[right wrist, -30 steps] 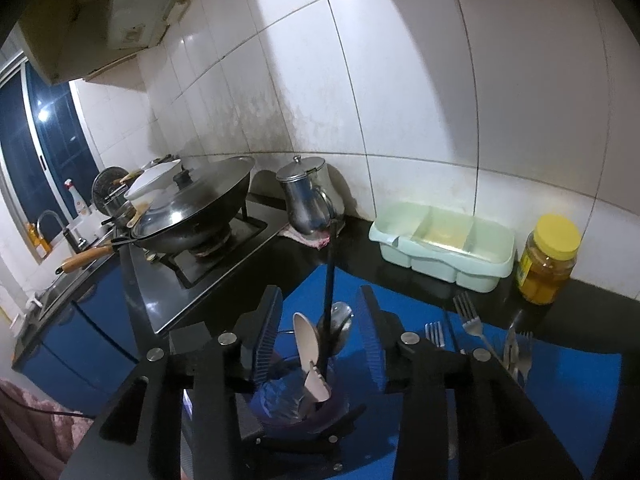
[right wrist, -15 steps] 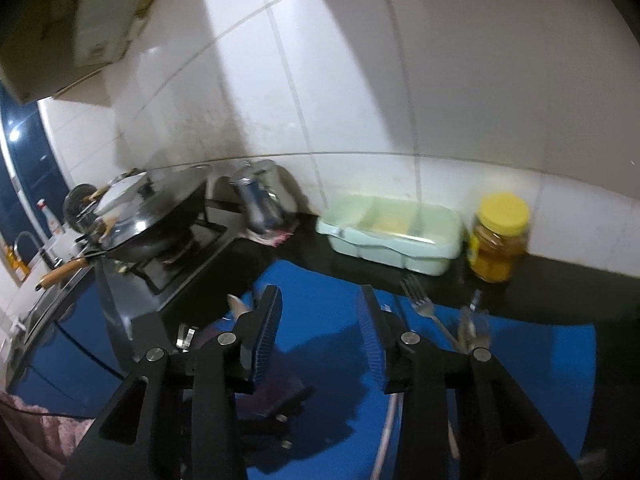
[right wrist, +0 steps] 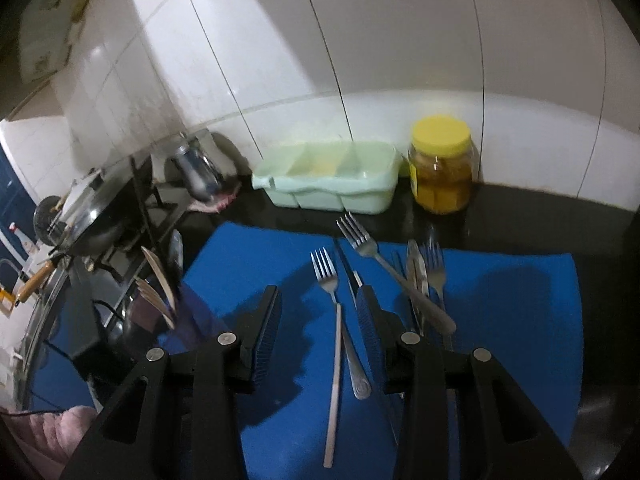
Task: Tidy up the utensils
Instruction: 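Move the right gripper back over the metal cutlery on the blue mat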
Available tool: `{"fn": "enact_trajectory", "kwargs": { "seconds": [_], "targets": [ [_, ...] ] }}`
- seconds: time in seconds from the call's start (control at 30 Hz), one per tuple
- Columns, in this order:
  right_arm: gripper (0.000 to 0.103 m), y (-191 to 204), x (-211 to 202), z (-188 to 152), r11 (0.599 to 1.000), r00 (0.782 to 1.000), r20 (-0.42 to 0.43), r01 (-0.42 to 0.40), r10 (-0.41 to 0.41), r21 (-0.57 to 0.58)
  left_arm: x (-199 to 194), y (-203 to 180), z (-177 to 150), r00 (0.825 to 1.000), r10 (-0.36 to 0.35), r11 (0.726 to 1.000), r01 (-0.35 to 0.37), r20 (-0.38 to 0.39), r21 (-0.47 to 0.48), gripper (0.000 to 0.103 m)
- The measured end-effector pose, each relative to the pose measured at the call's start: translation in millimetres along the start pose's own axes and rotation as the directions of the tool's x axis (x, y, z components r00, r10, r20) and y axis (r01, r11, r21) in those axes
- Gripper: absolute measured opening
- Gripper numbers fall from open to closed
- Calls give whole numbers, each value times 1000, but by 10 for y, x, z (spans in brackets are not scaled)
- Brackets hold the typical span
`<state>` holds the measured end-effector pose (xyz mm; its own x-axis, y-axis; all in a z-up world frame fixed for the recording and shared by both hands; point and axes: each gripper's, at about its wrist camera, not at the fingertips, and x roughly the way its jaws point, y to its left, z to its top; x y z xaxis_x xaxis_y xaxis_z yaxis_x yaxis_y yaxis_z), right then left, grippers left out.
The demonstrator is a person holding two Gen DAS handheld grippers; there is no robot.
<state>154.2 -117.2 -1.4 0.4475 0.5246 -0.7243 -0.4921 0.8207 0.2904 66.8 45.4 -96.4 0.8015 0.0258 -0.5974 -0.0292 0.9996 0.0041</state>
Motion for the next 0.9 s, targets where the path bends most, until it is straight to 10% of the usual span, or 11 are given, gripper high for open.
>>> {"fn": "enact_trajectory", "kwargs": {
  "seconds": [0.9],
  "targets": [
    [11,8,887,-436,997,934,-350,62,-73,-44,3,-2,1,1000,0,1000,0,0,0,84]
  ]
}}
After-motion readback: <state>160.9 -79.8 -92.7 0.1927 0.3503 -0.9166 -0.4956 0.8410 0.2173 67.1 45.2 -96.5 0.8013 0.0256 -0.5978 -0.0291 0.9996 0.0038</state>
